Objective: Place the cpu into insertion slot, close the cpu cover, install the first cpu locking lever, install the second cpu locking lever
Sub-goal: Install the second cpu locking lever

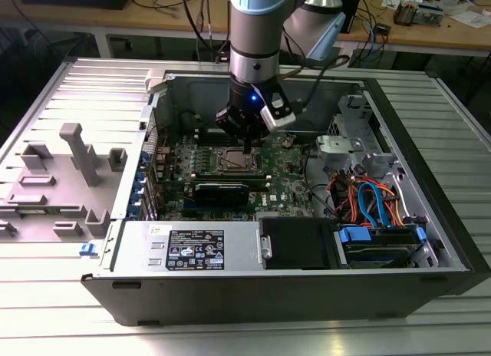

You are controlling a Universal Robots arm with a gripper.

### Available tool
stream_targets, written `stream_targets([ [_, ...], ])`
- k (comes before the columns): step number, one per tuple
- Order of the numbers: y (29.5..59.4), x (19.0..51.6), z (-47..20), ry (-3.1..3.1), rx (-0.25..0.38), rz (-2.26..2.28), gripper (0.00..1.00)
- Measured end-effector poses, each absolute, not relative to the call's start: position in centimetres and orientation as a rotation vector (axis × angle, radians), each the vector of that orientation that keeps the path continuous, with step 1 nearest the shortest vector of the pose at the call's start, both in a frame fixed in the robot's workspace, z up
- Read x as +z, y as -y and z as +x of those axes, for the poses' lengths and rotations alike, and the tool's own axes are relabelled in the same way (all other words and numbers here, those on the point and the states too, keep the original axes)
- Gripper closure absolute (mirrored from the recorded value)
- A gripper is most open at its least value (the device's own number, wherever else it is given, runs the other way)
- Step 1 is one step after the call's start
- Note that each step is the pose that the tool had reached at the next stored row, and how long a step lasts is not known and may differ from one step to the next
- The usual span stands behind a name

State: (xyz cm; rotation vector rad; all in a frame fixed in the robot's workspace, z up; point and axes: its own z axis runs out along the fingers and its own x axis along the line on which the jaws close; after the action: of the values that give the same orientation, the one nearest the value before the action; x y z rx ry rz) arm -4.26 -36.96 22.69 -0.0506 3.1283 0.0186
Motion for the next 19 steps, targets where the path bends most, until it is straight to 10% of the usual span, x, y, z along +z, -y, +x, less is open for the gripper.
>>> stream_targets([
  [19,37.80,22.75,-4.25,-3.128,0.019,-0.051,0.89],
])
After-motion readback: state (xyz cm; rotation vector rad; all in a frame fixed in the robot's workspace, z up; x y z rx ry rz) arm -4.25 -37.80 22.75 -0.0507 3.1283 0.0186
